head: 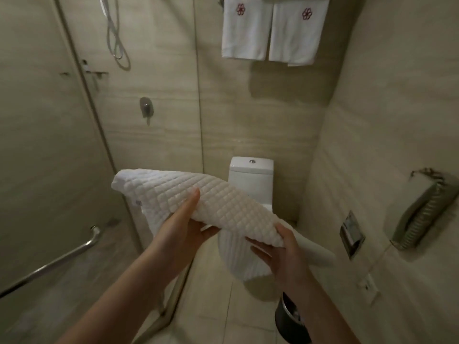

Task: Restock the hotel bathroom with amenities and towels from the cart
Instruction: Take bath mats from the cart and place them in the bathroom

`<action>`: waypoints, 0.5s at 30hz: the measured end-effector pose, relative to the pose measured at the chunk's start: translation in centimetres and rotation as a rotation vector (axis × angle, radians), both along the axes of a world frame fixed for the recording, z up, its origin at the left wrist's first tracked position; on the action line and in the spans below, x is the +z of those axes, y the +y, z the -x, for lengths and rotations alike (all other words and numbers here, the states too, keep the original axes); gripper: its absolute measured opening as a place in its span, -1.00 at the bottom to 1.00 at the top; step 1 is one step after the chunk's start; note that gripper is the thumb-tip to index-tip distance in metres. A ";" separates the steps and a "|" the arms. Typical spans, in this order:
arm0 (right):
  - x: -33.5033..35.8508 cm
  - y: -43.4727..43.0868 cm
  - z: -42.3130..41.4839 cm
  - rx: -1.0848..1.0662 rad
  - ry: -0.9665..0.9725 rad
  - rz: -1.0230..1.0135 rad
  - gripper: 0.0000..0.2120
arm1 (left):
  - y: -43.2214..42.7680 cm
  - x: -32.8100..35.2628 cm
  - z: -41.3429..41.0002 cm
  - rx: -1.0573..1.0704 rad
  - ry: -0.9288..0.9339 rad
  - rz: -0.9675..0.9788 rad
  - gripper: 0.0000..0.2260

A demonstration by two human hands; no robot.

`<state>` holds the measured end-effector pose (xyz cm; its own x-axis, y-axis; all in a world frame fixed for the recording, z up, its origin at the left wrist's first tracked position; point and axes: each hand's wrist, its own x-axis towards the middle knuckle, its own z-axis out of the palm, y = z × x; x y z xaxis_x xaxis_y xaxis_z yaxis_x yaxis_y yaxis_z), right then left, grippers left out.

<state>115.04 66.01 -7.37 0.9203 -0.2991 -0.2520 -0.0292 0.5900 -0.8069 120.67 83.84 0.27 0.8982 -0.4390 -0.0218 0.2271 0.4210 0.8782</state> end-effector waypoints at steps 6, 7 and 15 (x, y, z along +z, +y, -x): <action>3.4 -6.2 -7.7 -0.124 -0.047 0.276 -0.60 | -4.5 1.1 -10.7 -0.016 -0.052 -0.113 -0.66; 3.9 -7.5 -9.2 -0.133 -0.070 0.334 -0.57 | -5.6 1.3 -12.4 -0.010 -0.061 -0.137 -0.68; 6.5 -19.5 -22.5 -0.189 -0.110 0.523 -0.16 | -16.5 5.0 -25.5 0.034 -0.180 -0.191 -0.59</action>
<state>137.59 46.50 -0.84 0.8512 -0.5203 0.0688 0.1391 0.0972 -0.9855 146.20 67.36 5.27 0.9092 -0.4119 0.0603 0.0485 0.2487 0.9674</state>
